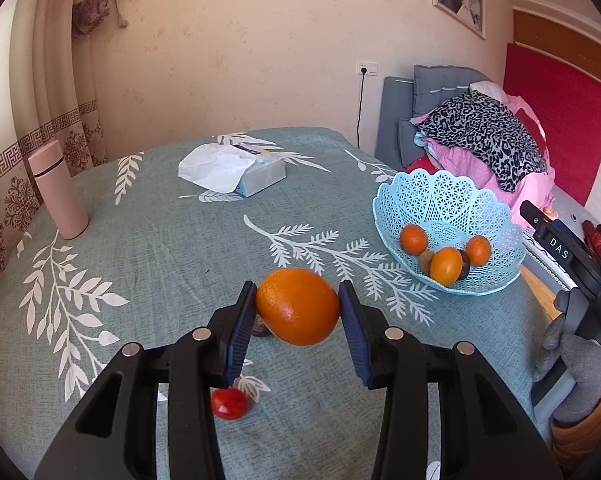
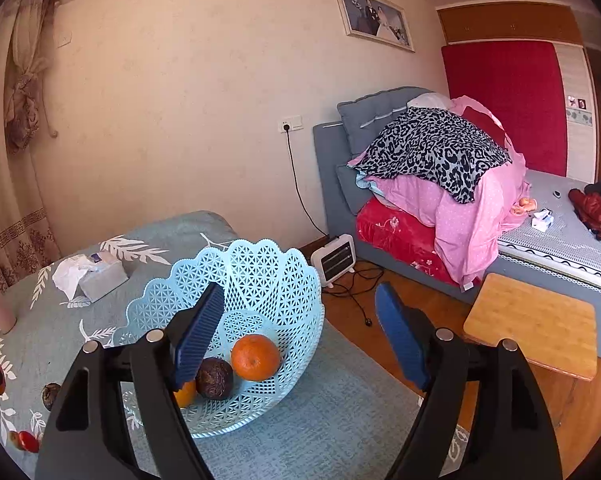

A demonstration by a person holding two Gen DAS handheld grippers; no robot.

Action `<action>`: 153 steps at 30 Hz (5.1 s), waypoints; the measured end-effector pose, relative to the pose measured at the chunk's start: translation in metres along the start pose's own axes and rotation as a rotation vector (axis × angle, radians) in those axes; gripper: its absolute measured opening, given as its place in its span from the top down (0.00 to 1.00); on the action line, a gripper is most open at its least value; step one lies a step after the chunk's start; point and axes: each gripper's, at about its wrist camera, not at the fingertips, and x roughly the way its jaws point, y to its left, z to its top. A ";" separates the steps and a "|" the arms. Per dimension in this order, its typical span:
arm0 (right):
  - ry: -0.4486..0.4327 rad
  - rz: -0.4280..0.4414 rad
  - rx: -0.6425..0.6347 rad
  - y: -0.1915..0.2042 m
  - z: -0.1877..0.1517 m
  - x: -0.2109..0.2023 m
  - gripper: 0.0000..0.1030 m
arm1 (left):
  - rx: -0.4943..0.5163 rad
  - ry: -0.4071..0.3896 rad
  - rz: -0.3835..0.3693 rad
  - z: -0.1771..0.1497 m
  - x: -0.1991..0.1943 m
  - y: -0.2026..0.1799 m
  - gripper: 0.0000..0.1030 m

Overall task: Organize fruits
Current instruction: 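Open the right tool to drop the orange into the blue basket, then lower the held orange into the basket and open the left tool, then move the left tool to the table and grasp the yellow-brown kiwi, then grasp a red tomato with the right tool while the left holds the kiwi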

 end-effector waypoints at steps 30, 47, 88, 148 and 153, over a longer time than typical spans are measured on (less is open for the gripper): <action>0.006 0.006 0.022 -0.001 -0.005 0.001 0.22 | -0.003 0.053 -0.194 0.040 0.085 -0.057 0.24; 0.005 0.004 0.016 0.001 -0.006 0.001 0.22 | -0.049 -0.019 -0.022 0.041 0.036 0.005 0.14; 0.005 -0.051 -0.056 0.012 -0.010 0.003 0.22 | -0.191 0.171 0.095 -0.086 0.000 0.104 0.42; 0.640 0.621 -0.439 0.226 -0.087 0.055 0.72 | -0.249 0.070 0.067 -0.092 -0.020 0.110 0.71; 0.617 0.630 -0.416 0.219 -0.081 0.045 0.72 | -0.251 0.073 0.067 -0.092 -0.019 0.111 0.71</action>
